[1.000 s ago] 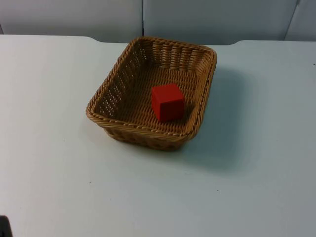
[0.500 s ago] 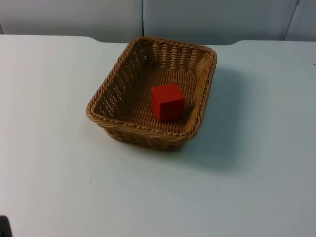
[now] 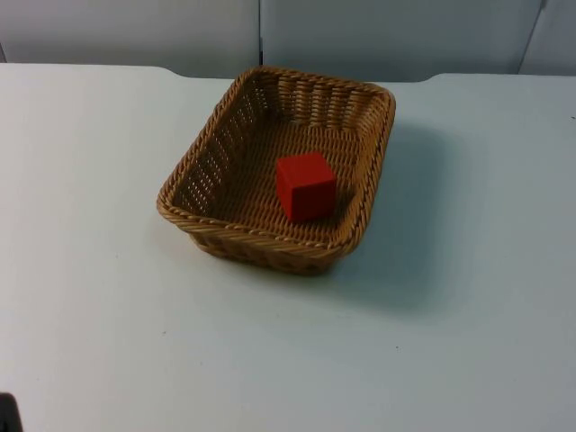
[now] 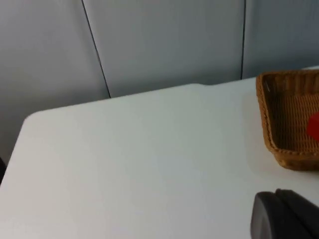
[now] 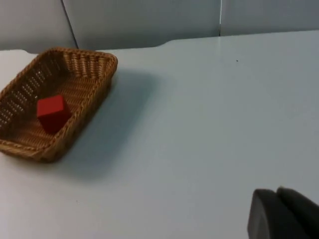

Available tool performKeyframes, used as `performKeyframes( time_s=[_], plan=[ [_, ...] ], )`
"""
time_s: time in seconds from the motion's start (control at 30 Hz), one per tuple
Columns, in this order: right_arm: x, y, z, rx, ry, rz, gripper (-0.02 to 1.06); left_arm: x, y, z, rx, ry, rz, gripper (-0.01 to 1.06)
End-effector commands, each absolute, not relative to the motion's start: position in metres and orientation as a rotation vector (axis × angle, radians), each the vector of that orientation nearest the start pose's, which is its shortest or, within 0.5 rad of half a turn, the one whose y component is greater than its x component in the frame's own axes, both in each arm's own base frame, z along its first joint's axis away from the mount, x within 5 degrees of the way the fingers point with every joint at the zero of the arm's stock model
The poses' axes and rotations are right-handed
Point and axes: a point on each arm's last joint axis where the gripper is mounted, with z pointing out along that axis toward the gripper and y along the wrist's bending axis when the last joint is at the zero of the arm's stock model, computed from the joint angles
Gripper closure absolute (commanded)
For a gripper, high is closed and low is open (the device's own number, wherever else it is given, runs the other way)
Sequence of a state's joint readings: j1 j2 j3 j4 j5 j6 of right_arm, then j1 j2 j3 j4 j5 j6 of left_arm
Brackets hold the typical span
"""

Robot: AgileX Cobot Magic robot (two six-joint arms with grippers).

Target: Pick up the basket with the left hand and place the cube into the basket with the right hand.

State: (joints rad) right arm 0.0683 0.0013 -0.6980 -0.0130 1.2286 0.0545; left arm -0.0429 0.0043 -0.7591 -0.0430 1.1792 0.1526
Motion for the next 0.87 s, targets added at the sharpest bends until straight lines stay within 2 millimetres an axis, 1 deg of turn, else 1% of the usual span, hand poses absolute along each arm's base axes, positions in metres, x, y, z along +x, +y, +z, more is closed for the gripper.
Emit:
performKeyframes(
  time_s=[0.0,0.07,0.1,0.13,0.27,0.47,0.57,0.77,0.83],
  plan=[
    [-0.032,-0.005,0.31,-0.042,2.018,0.022,1.01,-0.037,-0.003,0.324,0.221,1.914,-0.017,1.05],
    [-0.026,-0.004,0.302,-0.047,2.03,0.017,1.01,-0.031,-0.004,0.315,0.262,1.932,-0.042,1.05],
    [-0.023,-0.004,0.297,-0.047,2.045,0.02,1.01,-0.026,-0.004,0.308,0.309,1.956,-0.042,1.05],
    [-0.023,-0.004,0.297,-0.047,2.045,0.02,1.01,-0.026,-0.004,0.308,0.309,1.956,-0.042,1.05],
    [-0.014,-0.003,0.284,-0.042,2.074,0.027,1.01,-0.019,-0.004,0.297,0.363,1.977,-0.062,1.05],
    [-0.01,-0.003,0.284,-0.043,2.041,0.031,1.01,-0.014,-0.004,0.289,0.381,1.985,-0.076,1.05],
    [-0.01,-0.006,0.285,-0.042,2.033,-0.013,1.01,-0.011,-0.005,0.282,0.383,2.011,-0.084,1.05],
    [-0.01,-0.007,0.284,-0.04,2.042,-0.034,1.01,-0.01,-0.006,0.281,0.381,2.011,-0.1,1.05],
    [-0.007,-0.007,0.278,-0.042,2.058,-0.035,1.01,-0.009,-0.006,0.281,0.382,2.012,-0.1,1.05]
  ],
)
